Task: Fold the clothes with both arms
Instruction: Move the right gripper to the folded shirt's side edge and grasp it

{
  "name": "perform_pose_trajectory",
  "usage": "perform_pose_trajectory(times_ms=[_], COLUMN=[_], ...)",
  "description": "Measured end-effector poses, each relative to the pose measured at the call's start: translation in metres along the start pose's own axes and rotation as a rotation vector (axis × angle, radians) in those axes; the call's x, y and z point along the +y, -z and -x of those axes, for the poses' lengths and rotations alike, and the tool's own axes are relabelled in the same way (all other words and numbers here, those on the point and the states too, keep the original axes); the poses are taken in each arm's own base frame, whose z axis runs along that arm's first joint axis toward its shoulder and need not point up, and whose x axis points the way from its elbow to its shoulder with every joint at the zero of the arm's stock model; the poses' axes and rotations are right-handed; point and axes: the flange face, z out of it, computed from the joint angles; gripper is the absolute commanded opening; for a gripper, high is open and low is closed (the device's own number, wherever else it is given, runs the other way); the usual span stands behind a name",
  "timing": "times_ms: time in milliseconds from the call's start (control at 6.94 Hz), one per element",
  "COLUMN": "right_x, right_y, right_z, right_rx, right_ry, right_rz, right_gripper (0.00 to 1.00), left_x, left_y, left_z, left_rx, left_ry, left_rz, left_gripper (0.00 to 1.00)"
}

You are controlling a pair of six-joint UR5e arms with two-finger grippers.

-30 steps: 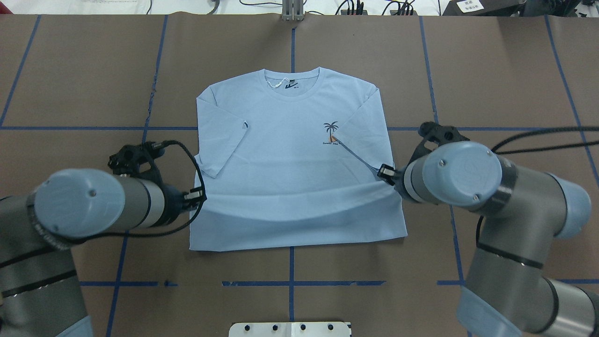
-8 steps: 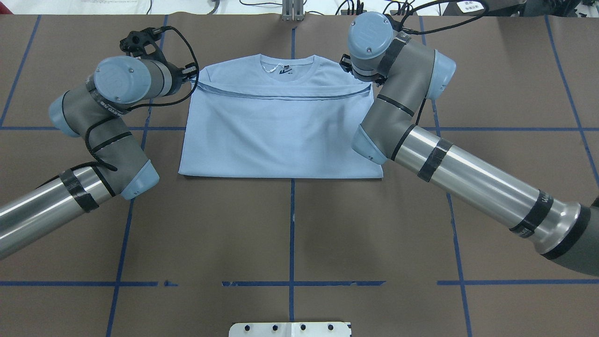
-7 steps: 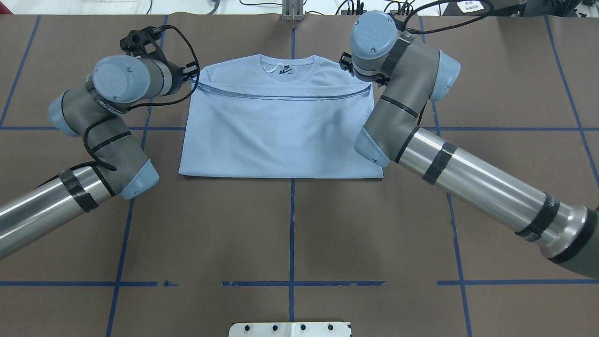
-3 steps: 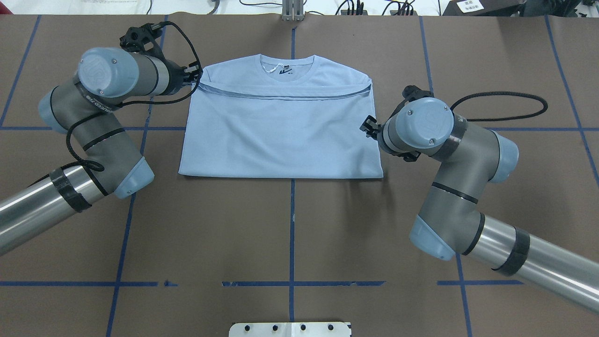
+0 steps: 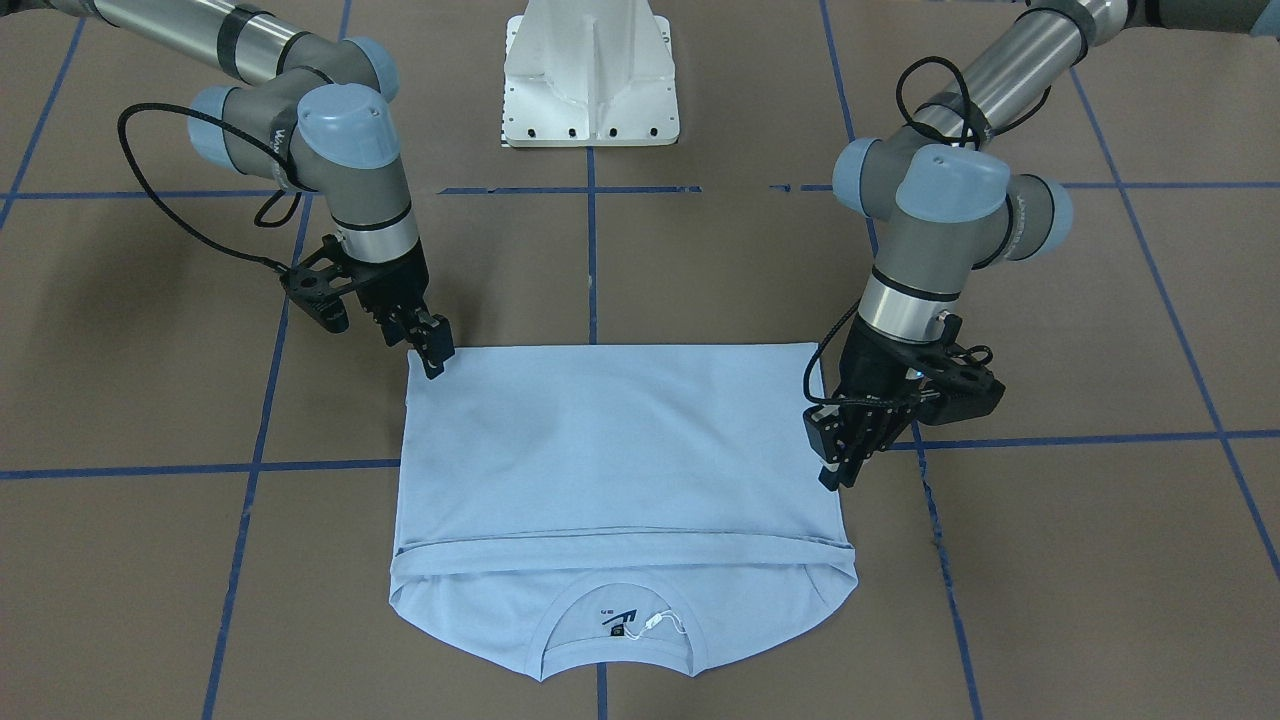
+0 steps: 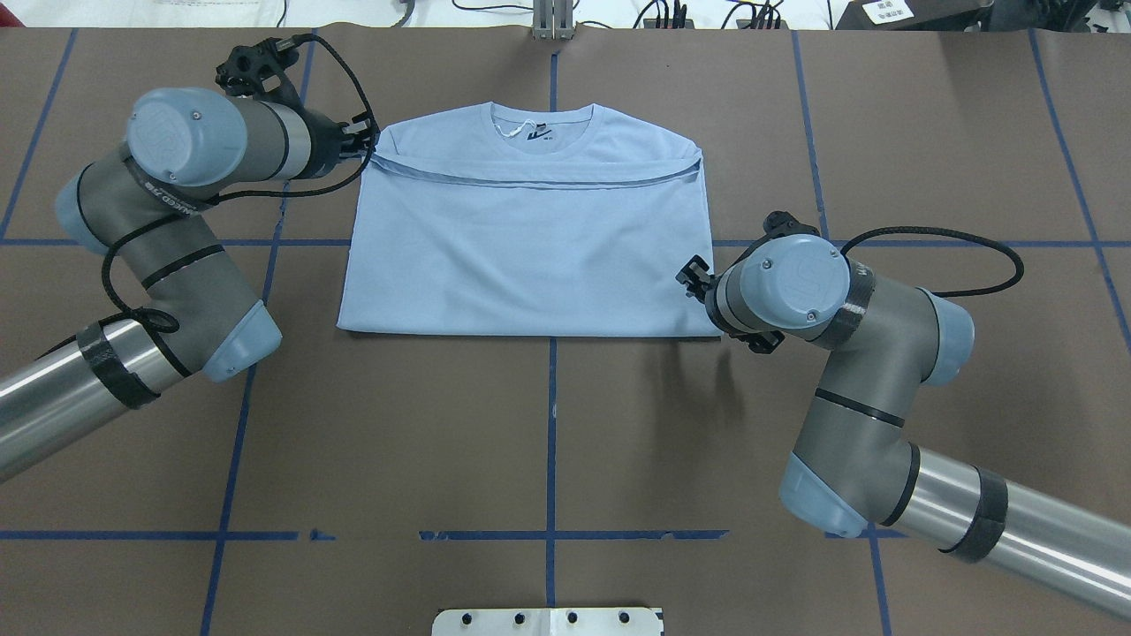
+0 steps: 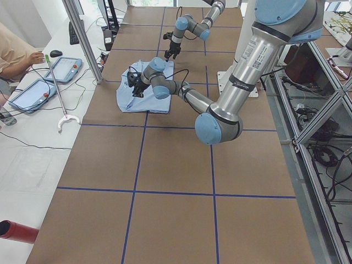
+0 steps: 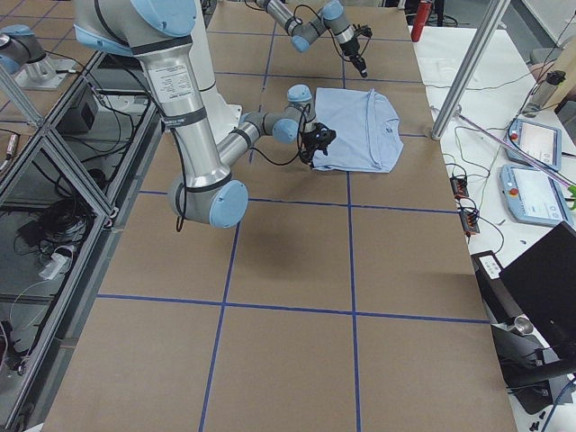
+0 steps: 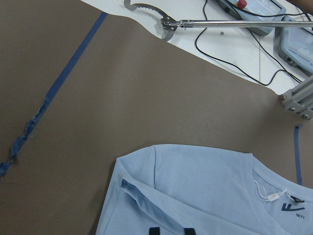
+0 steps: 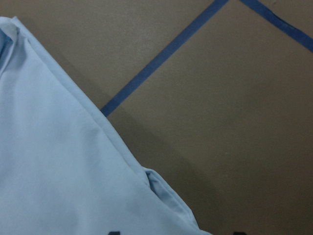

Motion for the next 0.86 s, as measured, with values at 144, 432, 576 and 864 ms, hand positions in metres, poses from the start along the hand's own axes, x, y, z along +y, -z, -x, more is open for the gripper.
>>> perform_pose_trajectory(times_ms=[144,432,576,864], right_x=[0.0021,0.0059,0.0074,0.0086], right_y=[-0.0035,-0.0115,-0.0125,-0.0117], right_z=[-0.0021,-0.0052,-0.0043,-0.0036], right_rx=[0.008,0.023,0.024,0.024], right_ry=[0.000,0.003,0.003,0.003], right_rz=[0.000,0.000,0.000,0.005], right_gripper=[0.80,0.55,0.08,0.00], left_x=[0.0003,0.0000,0.0001,0.0002], left_y=[0.0053,0.0100,0.0104,0.0122], left_z=[-0.0012,-0.0002,0.0020,0.0029], left_rx=[0.009,0.013,0.012,0.013], left_ry=[-0.001,-0.002,-0.002,-0.002], left_rz=[-0.002,-0.006,-0.006,-0.007], left_gripper=[0.29,0.29,0.29,0.29])
